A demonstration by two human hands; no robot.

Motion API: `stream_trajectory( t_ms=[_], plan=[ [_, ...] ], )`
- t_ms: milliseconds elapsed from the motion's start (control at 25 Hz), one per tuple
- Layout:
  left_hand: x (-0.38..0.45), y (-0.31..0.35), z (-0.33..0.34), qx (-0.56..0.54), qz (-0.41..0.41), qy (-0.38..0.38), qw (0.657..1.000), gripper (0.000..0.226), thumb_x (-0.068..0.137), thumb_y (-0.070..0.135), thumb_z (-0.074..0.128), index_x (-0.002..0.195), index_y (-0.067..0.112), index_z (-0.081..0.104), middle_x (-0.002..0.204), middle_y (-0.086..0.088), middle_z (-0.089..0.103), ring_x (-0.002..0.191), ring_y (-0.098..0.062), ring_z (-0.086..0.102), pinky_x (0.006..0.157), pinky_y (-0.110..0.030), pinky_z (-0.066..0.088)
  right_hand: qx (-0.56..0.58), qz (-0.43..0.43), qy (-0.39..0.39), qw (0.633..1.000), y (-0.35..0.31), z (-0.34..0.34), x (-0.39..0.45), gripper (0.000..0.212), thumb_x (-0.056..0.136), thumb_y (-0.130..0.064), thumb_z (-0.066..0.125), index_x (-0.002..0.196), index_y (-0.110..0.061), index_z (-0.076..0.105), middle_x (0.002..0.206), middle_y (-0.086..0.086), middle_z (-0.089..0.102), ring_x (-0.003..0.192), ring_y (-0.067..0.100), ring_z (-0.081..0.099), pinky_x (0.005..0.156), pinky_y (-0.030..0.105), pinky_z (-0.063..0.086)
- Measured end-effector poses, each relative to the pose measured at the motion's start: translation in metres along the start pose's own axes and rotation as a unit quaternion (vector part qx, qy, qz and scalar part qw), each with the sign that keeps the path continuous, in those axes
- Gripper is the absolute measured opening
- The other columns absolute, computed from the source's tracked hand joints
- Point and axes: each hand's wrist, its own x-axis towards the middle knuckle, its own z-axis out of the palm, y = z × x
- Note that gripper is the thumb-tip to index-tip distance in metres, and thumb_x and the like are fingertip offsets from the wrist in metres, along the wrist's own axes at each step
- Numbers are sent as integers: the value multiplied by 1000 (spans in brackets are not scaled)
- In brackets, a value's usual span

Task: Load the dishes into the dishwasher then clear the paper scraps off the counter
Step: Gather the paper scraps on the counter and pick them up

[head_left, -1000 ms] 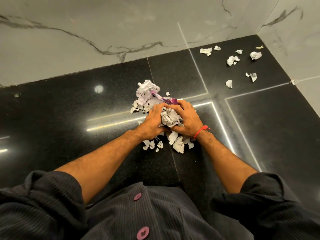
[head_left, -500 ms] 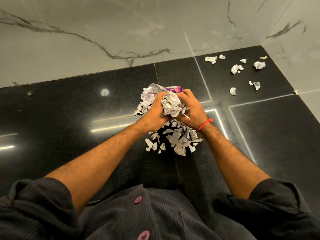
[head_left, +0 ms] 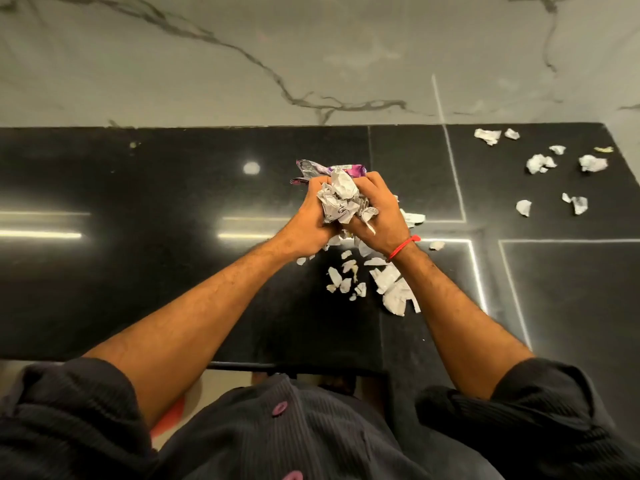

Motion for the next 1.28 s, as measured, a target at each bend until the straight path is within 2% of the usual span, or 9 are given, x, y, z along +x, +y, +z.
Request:
stream_trajectory(
  t_ms=[240,360,520,840,1000,1120,1280],
  plan=[
    [-57,-23,-62,-8,-61,53,997,78,81,1,66,139,21,18,137,-10,43,131,-21,48,109,-37,46,14,-29,-60,998,-37,72,18,45,85,-34,72,124,-15,61,110,3,53,97,5,53,86,17,45],
    [-93,-36,-101,-9,-95,86,992,79,85,-3,66,139,27,17,138,-7,43,130,-18,48,108,-34,46,27,-49,-94,994,-64,116,24,45,85,-35,72,125,-18,60,111,2,53,99,7,55,87,24,49],
    [-145,-55,-146,-4,-117,124,985,78,82,7,68,135,36,19,139,-4,43,130,-16,48,108,-35,47,41,-72,-126,989,-100,178,25,46,86,-39,71,125,-17,61,109,1,54,98,9,55,86,28,50],
    [-266,-96,-222,-21,-108,192,975,74,81,3,69,136,21,23,136,-8,43,128,-15,50,103,-24,47,67,-98,-180,977,-177,301,-1,46,83,-41,72,120,-15,64,106,1,55,96,13,58,82,23,48],
    [-326,-113,-250,-36,-104,213,971,74,80,-1,68,137,16,24,134,-13,46,129,-19,52,104,-30,50,89,-98,-193,972,-210,353,-24,41,81,-25,78,117,-11,64,105,4,54,94,6,56,83,17,44],
    [-374,-127,-264,-35,-122,248,960,75,78,6,71,137,8,25,134,-18,45,129,-22,52,104,-31,50,109,-99,-231,962,-237,393,-47,45,81,-35,74,117,-10,64,104,3,53,93,2,55,83,16,43],
    [-430,-136,-270,-23,-134,289,948,73,82,-5,71,138,-1,24,129,-16,46,111,-1,52,94,-10,44,121,-117,-275,947,-261,432,-74,52,79,-42,69,116,-6,64,100,4,51,89,13,55,80,22,44]
  ],
)
